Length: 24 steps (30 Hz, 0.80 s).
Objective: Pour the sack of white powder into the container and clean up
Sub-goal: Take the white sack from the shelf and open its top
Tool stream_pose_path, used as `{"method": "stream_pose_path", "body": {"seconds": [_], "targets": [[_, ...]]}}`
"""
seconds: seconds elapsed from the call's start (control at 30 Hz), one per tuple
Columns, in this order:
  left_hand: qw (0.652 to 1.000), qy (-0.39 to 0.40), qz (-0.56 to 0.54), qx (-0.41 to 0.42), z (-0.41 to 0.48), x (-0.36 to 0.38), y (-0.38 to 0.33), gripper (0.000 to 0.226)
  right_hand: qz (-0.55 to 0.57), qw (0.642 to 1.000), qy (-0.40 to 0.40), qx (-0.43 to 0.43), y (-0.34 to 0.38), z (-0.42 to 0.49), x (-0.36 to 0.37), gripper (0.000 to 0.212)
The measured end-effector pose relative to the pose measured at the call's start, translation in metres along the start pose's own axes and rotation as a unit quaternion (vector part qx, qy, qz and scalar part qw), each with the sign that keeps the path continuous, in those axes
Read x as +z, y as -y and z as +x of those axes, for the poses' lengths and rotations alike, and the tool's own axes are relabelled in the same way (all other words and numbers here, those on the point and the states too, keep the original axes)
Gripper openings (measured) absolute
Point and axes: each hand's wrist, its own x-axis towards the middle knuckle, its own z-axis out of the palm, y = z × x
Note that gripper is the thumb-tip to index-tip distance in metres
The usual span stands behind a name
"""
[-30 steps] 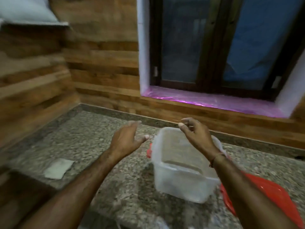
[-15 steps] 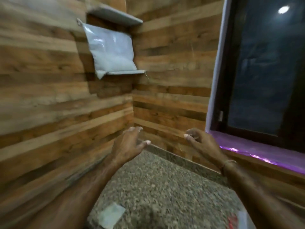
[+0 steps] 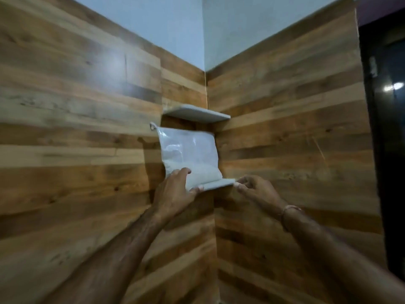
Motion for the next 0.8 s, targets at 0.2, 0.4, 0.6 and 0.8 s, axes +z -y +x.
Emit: {"method": "stream_pose_path", "body": {"seconds": [0.2,0.4,0.6,0.8], "targets": [[0.986,-0.133,0.103,0.016,0.122,-0.017,0.057,0.073,-0.028,0.999,-0.019,-0.038,0.041,0.138,0.036,0.035],[0.969,-0.140,0.199,0.031,0.201,-0.032,0.084,0.060,-0.132,0.982,-0.020,-0.132,0.086,0.239,0.061,0.053],[0.986,-0.144,0.082,0.034,0.225,-0.046,0.095,0.026,-0.211,0.965,0.044,-0.148,0.113,0.300,0.084,0.059],[0.981,-0.181,-0.004,0.074,0.208,-0.046,0.104,0.017,-0.308,0.942,0.032,-0.132,0.104,0.306,0.065,0.037]]}}
